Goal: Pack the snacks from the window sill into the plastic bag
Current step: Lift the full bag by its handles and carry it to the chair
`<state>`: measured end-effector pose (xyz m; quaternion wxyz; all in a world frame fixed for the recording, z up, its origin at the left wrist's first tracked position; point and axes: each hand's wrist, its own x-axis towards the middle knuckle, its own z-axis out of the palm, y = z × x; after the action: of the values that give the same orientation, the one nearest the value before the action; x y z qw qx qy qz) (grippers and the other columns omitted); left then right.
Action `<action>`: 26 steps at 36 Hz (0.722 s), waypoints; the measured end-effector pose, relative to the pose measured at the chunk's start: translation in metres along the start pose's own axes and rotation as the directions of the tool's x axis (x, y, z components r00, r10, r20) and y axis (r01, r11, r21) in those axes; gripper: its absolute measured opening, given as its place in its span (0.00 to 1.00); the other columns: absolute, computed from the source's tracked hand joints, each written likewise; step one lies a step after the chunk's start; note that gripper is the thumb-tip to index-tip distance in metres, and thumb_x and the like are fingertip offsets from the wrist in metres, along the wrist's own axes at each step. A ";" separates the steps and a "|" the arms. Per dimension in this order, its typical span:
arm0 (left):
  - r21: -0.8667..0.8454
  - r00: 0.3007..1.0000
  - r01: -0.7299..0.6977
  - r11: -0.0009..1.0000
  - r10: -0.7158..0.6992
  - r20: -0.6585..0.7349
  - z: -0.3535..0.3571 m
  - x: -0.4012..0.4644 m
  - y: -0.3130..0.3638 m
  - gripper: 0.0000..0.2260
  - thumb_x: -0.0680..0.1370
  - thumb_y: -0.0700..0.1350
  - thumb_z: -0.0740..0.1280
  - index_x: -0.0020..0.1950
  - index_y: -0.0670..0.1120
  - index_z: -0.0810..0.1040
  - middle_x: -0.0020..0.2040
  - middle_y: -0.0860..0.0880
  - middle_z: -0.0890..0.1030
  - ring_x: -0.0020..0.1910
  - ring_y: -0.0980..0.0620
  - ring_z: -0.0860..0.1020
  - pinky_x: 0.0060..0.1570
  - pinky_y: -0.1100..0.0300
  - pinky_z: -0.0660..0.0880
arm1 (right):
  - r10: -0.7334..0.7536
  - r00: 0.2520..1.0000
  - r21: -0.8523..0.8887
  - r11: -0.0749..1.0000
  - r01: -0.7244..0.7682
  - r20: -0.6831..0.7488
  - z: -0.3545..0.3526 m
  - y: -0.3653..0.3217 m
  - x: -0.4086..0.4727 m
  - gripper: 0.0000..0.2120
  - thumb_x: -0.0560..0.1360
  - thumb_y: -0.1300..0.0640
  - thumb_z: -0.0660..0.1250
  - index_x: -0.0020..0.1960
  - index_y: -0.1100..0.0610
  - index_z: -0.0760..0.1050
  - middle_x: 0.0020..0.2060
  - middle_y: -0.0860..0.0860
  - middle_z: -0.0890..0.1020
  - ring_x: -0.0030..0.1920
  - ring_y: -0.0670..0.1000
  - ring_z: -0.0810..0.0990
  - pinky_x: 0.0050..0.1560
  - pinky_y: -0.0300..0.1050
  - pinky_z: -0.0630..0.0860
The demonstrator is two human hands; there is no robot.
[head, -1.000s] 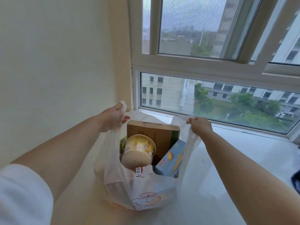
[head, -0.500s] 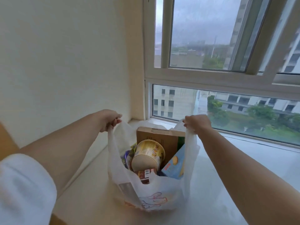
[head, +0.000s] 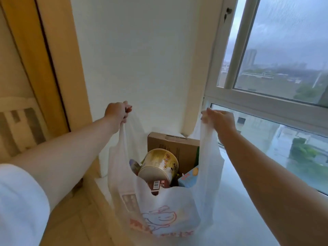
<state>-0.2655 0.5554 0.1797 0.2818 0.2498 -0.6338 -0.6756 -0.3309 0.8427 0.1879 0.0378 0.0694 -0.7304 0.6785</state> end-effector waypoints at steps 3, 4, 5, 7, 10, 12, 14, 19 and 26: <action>0.015 0.994 -0.102 0.995 0.102 -0.037 -0.037 -0.016 0.010 0.13 0.80 0.43 0.61 0.35 0.44 0.73 0.23 0.54 0.73 0.16 0.60 0.63 0.17 0.70 0.56 | -0.037 0.994 -0.006 0.999 0.038 0.103 0.032 -0.013 -0.013 0.11 0.76 0.50 0.66 0.48 0.57 0.82 0.36 0.49 0.83 0.39 0.46 0.82 0.47 0.40 0.77; 0.012 0.991 -0.122 0.992 0.122 -0.052 -0.050 -0.021 0.014 0.13 0.80 0.43 0.61 0.35 0.44 0.73 0.23 0.54 0.73 0.16 0.61 0.63 0.17 0.69 0.56 | -0.056 0.989 -0.013 0.998 0.059 0.138 0.043 -0.016 -0.017 0.11 0.77 0.50 0.65 0.45 0.55 0.82 0.36 0.49 0.83 0.39 0.46 0.81 0.46 0.39 0.77; 0.004 0.988 -0.134 0.991 0.133 -0.077 -0.063 -0.027 0.019 0.12 0.80 0.43 0.61 0.36 0.44 0.72 0.24 0.54 0.73 0.17 0.61 0.63 0.18 0.69 0.57 | -0.068 0.983 -0.008 0.998 0.070 0.168 0.055 -0.020 -0.023 0.11 0.77 0.50 0.65 0.43 0.54 0.81 0.36 0.49 0.83 0.39 0.46 0.80 0.45 0.38 0.76; -0.001 0.979 -0.155 0.988 0.154 -0.134 -0.088 -0.039 0.027 0.11 0.80 0.42 0.60 0.37 0.45 0.72 0.27 0.52 0.73 0.21 0.59 0.64 0.19 0.69 0.58 | -0.084 0.973 0.006 0.996 0.084 0.216 0.079 -0.027 -0.032 0.12 0.78 0.51 0.64 0.40 0.54 0.81 0.34 0.49 0.82 0.37 0.46 0.79 0.45 0.39 0.75; 0.075 0.963 -0.195 0.978 0.205 -0.177 -0.128 -0.052 0.034 0.10 0.82 0.43 0.58 0.43 0.44 0.74 0.33 0.50 0.72 0.28 0.56 0.65 0.23 0.69 0.61 | -0.101 0.952 0.008 0.995 0.103 0.289 0.119 -0.030 -0.045 0.13 0.77 0.52 0.65 0.36 0.53 0.81 0.29 0.48 0.82 0.35 0.47 0.79 0.46 0.43 0.76; 0.126 0.952 -0.195 0.973 0.218 -0.213 -0.160 -0.056 0.033 0.10 0.82 0.44 0.57 0.51 0.41 0.76 0.35 0.50 0.73 0.29 0.56 0.66 0.27 0.67 0.63 | -0.097 0.933 -0.011 0.994 0.108 0.345 0.147 -0.030 -0.058 0.13 0.77 0.52 0.65 0.36 0.54 0.81 0.31 0.48 0.82 0.37 0.47 0.79 0.46 0.41 0.76; 0.165 0.941 -0.181 0.970 0.219 -0.258 -0.194 -0.060 0.029 0.13 0.82 0.44 0.58 0.58 0.38 0.76 0.36 0.50 0.74 0.31 0.56 0.68 0.29 0.65 0.65 | -0.087 0.914 -0.007 0.995 0.097 0.395 0.176 -0.029 -0.072 0.12 0.77 0.52 0.66 0.39 0.56 0.82 0.34 0.48 0.83 0.39 0.47 0.80 0.46 0.40 0.76; 0.210 0.918 -0.147 0.967 0.213 -0.336 -0.272 -0.085 0.019 0.08 0.83 0.43 0.56 0.55 0.43 0.74 0.38 0.49 0.78 0.34 0.56 0.74 0.33 0.65 0.72 | -0.057 0.847 -0.016 0.997 0.077 0.529 0.253 -0.027 -0.112 0.14 0.78 0.53 0.65 0.38 0.58 0.81 0.36 0.46 0.83 0.40 0.45 0.80 0.43 0.37 0.74; 0.277 0.891 0.000 0.961 0.126 -0.437 -0.363 -0.083 -0.010 0.12 0.82 0.42 0.57 0.42 0.44 0.75 0.35 0.47 0.77 0.34 0.53 0.75 0.37 0.61 0.72 | 0.047 0.777 -0.091 0.996 0.013 0.628 0.359 -0.010 -0.154 0.12 0.77 0.53 0.65 0.45 0.63 0.80 0.46 0.56 0.83 0.48 0.53 0.81 0.54 0.47 0.76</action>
<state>0.0454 0.3537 0.1425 0.4062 0.4143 -0.6450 -0.4973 -0.1630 0.4925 0.1469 -0.2113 0.2835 -0.7316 0.5829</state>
